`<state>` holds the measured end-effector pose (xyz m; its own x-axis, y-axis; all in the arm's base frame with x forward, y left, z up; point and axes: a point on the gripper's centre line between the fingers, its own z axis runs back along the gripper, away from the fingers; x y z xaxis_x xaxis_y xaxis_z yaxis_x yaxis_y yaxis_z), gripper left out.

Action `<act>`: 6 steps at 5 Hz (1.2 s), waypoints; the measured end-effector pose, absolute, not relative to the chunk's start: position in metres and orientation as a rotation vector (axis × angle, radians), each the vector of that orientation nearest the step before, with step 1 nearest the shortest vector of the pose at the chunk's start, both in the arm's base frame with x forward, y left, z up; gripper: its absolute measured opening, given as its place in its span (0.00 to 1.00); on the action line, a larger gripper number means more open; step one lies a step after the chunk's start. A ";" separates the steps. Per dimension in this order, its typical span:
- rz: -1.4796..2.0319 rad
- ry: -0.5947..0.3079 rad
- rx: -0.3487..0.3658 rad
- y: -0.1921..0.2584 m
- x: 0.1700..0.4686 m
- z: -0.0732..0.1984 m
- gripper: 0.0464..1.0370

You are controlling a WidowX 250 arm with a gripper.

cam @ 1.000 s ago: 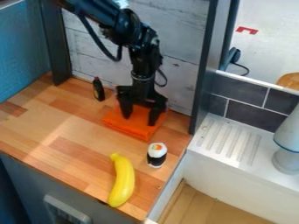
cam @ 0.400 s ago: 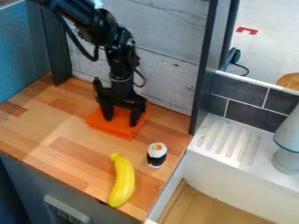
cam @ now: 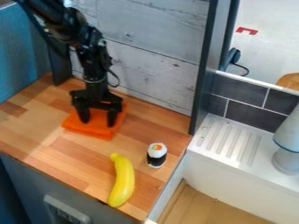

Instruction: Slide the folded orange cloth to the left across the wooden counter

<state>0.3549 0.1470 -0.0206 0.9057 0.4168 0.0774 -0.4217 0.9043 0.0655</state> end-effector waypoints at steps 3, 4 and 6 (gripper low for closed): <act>0.650 -0.029 0.101 0.220 0.307 -0.021 0.96; 0.674 -0.014 0.098 0.226 0.294 -0.021 0.96; 0.652 -0.014 0.088 0.216 0.283 -0.022 0.96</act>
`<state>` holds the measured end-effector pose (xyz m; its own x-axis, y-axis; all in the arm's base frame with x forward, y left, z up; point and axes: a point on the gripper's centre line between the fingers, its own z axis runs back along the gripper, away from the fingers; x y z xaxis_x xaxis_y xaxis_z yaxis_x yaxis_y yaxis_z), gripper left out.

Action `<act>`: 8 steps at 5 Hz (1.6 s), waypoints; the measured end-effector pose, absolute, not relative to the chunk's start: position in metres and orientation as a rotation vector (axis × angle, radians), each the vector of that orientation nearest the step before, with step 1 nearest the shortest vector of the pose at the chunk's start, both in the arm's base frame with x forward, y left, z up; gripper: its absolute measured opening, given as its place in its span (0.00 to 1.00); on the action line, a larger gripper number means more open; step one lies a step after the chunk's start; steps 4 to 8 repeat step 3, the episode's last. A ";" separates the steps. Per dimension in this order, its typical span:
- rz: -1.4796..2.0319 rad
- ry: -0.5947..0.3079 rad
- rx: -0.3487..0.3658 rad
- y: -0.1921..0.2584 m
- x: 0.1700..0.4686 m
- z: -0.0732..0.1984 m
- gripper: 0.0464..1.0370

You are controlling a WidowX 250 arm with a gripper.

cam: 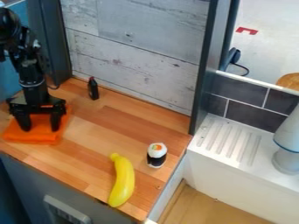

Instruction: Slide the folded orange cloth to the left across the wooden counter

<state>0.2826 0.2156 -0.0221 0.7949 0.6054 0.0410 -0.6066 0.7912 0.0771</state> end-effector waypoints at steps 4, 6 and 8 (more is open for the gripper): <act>0.635 -0.107 0.070 0.205 0.284 0.051 0.96; 0.635 -0.107 0.070 0.205 0.284 0.051 0.96; 0.635 -0.107 0.070 0.205 0.284 0.051 0.96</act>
